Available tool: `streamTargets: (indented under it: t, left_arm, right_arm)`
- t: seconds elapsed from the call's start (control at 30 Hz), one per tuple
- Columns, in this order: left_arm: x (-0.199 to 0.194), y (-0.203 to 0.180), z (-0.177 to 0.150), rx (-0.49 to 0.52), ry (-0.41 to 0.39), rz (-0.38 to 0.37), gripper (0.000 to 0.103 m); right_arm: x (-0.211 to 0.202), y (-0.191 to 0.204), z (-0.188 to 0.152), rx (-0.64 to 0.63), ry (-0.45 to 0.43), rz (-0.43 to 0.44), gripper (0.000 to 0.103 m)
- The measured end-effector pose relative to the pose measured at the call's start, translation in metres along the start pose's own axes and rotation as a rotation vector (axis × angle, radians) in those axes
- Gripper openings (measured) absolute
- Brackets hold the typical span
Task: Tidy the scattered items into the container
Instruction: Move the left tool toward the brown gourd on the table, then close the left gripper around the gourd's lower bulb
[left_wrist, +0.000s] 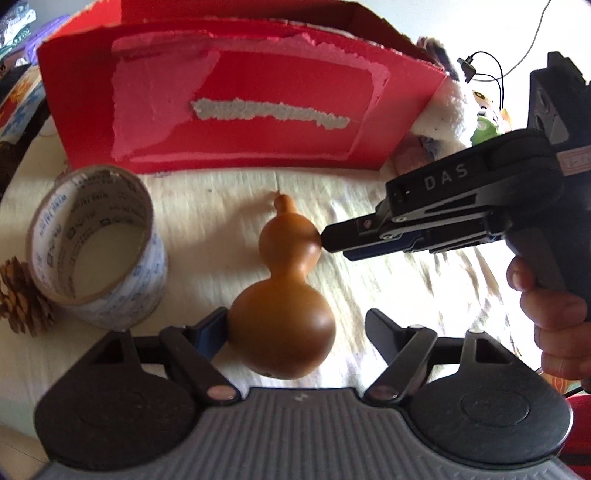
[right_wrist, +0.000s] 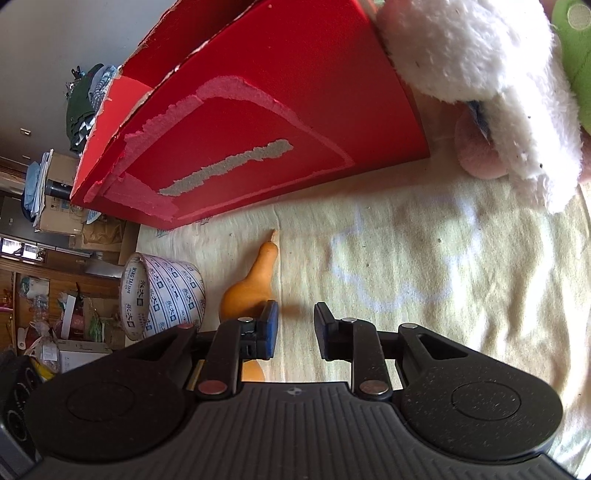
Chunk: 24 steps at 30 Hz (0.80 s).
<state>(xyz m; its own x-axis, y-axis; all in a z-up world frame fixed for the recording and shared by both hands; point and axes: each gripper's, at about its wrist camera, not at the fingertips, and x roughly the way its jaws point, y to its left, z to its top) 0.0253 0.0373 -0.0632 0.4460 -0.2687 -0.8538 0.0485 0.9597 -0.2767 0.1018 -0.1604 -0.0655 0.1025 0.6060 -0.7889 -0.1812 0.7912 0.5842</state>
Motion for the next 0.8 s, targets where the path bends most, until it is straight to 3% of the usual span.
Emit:
streamTargets:
  t: [0.27, 0.8]
  left_arm:
    - [0.014, -0.027, 0.008, 0.106, -0.010, -0.027, 0.058]
    - [0.045, -0.071, 0.036, 0.234, -0.003, -0.059, 0.059]
  right_arm:
    - [-0.015, -0.011, -0.003, 0.014, -0.052, -0.022, 0.024]
    - [-0.040, -0.044, 0.000, 0.114, -0.143, -0.053, 0.024]
